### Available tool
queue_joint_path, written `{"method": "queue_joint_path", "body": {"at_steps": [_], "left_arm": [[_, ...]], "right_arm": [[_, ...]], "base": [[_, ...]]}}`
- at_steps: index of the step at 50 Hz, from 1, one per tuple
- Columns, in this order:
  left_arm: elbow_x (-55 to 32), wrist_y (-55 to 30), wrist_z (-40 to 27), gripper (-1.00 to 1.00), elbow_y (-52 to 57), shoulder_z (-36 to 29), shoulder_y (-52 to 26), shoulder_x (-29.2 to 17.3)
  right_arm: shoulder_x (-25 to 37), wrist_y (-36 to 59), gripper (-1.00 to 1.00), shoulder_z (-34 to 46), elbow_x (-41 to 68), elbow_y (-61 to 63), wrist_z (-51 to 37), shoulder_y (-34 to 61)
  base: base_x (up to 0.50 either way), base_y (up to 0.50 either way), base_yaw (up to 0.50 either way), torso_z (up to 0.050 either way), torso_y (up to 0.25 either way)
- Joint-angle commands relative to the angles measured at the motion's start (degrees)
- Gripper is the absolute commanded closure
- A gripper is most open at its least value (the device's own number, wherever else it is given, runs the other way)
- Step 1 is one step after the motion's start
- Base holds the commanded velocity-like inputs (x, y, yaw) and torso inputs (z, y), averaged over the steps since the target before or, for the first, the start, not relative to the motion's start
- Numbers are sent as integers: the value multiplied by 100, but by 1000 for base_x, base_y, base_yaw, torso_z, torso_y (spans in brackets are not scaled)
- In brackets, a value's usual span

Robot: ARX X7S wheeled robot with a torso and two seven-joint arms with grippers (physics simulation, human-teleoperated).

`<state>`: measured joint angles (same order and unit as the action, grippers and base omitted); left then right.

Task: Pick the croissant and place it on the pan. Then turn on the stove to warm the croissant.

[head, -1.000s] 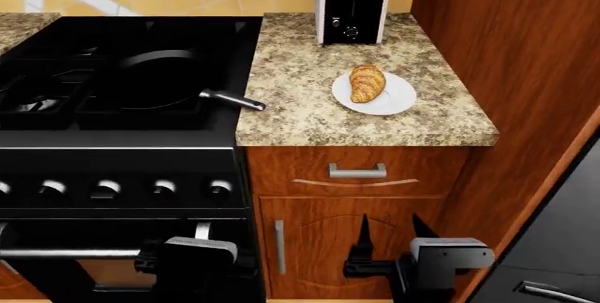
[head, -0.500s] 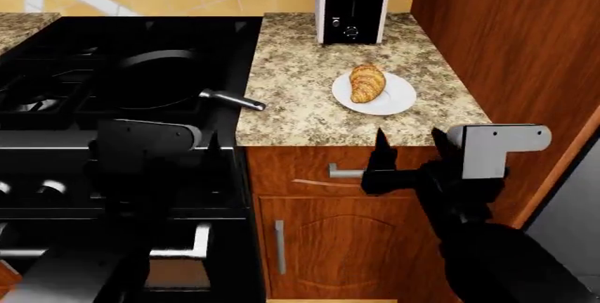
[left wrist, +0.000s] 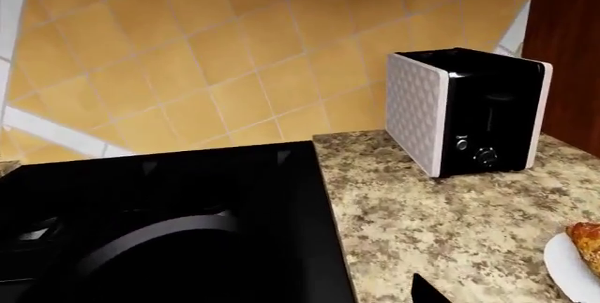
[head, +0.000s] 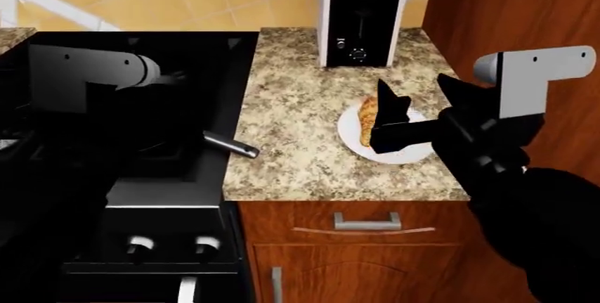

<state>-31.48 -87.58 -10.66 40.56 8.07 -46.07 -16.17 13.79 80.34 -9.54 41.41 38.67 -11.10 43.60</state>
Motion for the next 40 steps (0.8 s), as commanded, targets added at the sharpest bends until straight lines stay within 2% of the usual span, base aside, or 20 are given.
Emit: {"method": "queue_joint_path", "body": {"at_steps": [1,8,20,29,40], "left_arm": [[-1749,-196,-1209,-100,-117,237,-476,-460],[-1923,-47,-1348,-100,-186,222,-431,-550],[-2009,286,-1316,-100,-303,223,-212,-671],[-1997,507,-1299,-100,-286,199,-92,-773],[-1888,798,-1264,-100,-341,-64,-41,-781]], "right_arm": [[-15,668,-100,-173,358,47,-191,505],[-10,611,-100,-164,385,-63,-279,494],[-39,906,-100,133,552,-960,-995,928],[-35,926,-100,123,1763,-2326,-2183,1405],[-10,840,-100,264,2527,-3406,-2880,1730]], "base": [[500,0,0,0,0],[496,0,0,0,0],[0,0,0,0,1],[0,0,0,0,0],[0,0,0,0,0]]}}
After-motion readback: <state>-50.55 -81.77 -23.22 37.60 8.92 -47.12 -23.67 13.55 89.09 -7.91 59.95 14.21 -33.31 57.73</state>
